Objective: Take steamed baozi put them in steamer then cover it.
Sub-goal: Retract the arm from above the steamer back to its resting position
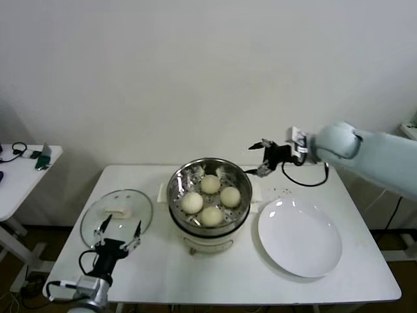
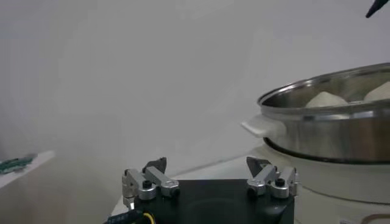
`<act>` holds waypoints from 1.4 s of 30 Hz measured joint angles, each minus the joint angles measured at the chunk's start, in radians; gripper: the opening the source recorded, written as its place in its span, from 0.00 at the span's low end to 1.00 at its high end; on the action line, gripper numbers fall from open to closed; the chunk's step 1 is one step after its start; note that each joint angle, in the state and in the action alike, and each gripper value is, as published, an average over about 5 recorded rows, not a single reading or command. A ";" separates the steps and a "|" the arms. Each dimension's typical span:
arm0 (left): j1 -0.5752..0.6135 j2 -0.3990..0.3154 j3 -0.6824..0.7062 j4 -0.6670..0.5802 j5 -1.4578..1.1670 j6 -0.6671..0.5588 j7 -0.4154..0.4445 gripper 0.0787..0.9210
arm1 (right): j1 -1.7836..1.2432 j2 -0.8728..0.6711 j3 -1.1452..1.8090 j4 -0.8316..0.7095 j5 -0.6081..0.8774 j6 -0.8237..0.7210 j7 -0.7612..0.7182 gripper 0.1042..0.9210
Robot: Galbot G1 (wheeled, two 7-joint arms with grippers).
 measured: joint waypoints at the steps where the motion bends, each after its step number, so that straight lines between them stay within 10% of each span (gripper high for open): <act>1: 0.000 -0.002 0.000 -0.002 0.003 0.001 0.003 0.88 | -0.039 -0.023 0.037 0.010 -0.006 0.018 0.023 0.88; 17: -0.009 -0.022 -0.003 -0.046 0.049 0.015 0.013 0.88 | -0.940 -0.070 0.973 0.123 -0.174 0.163 0.203 0.88; 42: -0.042 0.024 -0.026 0.009 0.665 0.088 -0.053 0.88 | -1.797 0.455 1.854 0.246 -0.433 0.236 0.242 0.88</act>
